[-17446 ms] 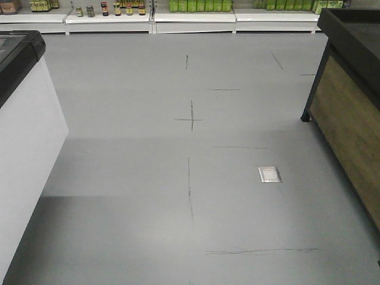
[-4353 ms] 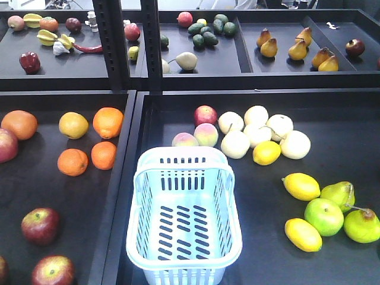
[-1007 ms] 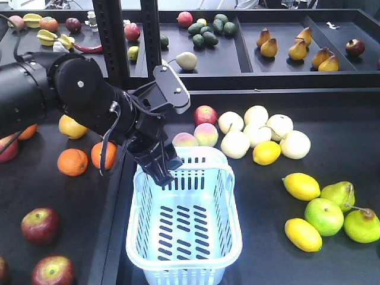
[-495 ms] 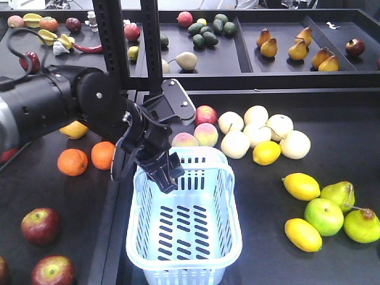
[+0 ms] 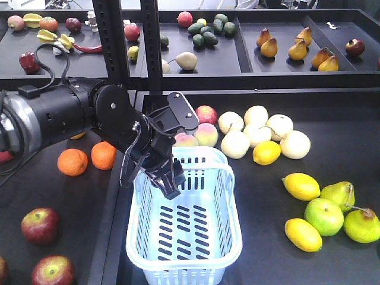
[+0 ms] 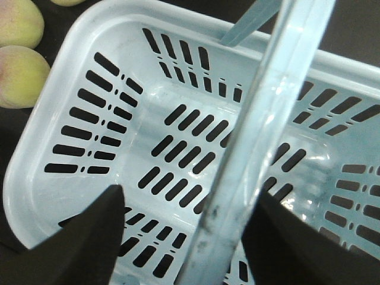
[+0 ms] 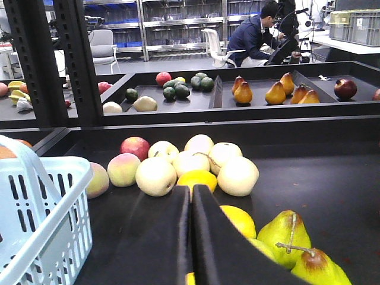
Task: Pick three apples into basket with both arms
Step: 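Close the left gripper on the basket handle and lift the basket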
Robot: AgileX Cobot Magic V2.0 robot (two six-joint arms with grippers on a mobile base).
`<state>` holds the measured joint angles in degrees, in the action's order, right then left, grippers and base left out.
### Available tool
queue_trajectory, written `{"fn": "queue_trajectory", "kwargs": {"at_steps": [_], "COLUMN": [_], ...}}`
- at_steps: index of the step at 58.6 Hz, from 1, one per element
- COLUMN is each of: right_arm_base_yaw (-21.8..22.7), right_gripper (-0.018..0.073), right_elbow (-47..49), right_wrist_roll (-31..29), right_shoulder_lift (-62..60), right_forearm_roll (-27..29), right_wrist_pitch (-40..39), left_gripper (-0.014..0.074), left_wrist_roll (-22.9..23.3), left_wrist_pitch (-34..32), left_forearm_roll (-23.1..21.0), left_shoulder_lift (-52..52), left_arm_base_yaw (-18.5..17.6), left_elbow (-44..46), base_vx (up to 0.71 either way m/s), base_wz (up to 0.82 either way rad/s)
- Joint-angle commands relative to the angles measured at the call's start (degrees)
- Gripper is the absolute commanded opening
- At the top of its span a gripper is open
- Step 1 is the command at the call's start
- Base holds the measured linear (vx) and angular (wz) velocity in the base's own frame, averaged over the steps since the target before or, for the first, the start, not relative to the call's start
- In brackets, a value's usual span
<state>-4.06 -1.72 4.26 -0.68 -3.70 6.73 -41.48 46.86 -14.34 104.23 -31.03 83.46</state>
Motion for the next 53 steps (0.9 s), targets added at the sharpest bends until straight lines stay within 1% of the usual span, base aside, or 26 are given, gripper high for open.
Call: {"fn": "queue_trajectory", "kwargs": {"at_steps": [1, 6, 18, 24, 31, 37, 43, 53], "right_arm_base_yaw": [0.22, 0.22, 0.22, 0.22, 0.22, 0.22, 0.22, 0.22], "right_gripper": [-0.0009, -0.0009, -0.0009, -0.0009, -0.0009, -0.0009, -0.0009, -0.0009], "right_elbow": [-0.65, -0.65, -0.65, -0.65, -0.65, -0.65, -0.65, -0.65], "right_wrist_roll": [-0.39, -0.39, -0.39, -0.39, -0.39, -0.39, -0.39, -0.39], "right_shoulder_lift": [-0.65, -0.65, -0.65, -0.65, -0.65, -0.65, -0.65, -0.65], "right_forearm_roll": [-0.48, -0.48, -0.48, -0.48, -0.48, -0.48, -0.48, -0.48], "right_wrist_pitch": [-4.07, -4.07, -4.07, -4.07, -4.07, -4.07, -4.07, -4.07], "left_gripper": [0.0358, 0.0273, -0.0008, -0.0008, -0.0008, -0.0008, -0.0008, -0.0008], "left_wrist_roll": [-0.11, -0.11, 0.18, 1.31, 5.87, 10.03, 15.51, 20.99], "left_wrist_pitch": [-2.55, -2.48, -2.36, -2.43, -2.84, -1.64, 1.24, 7.82], "left_forearm_roll": [-1.2, -1.2, -1.44, -1.48, -1.94, -1.99, -2.0, -2.25], "left_shoulder_lift": [-2.68, -2.68, -4.9, -7.27, -11.27, -14.62, -18.38, -24.24], "left_arm_base_yaw": [-0.24, -0.24, -0.24, -0.24, -0.24, -0.24, -0.24, -0.24], "left_elbow": [2.04, 2.04, 2.66, 3.64, 3.64, 3.58, 3.58, 3.26], "base_vx": [0.0, 0.0, 0.0, 0.0, 0.0, 0.0, 0.0, 0.0], "base_wz": [0.0, 0.0, 0.0, 0.0, 0.0, 0.0, 0.0, 0.0]}}
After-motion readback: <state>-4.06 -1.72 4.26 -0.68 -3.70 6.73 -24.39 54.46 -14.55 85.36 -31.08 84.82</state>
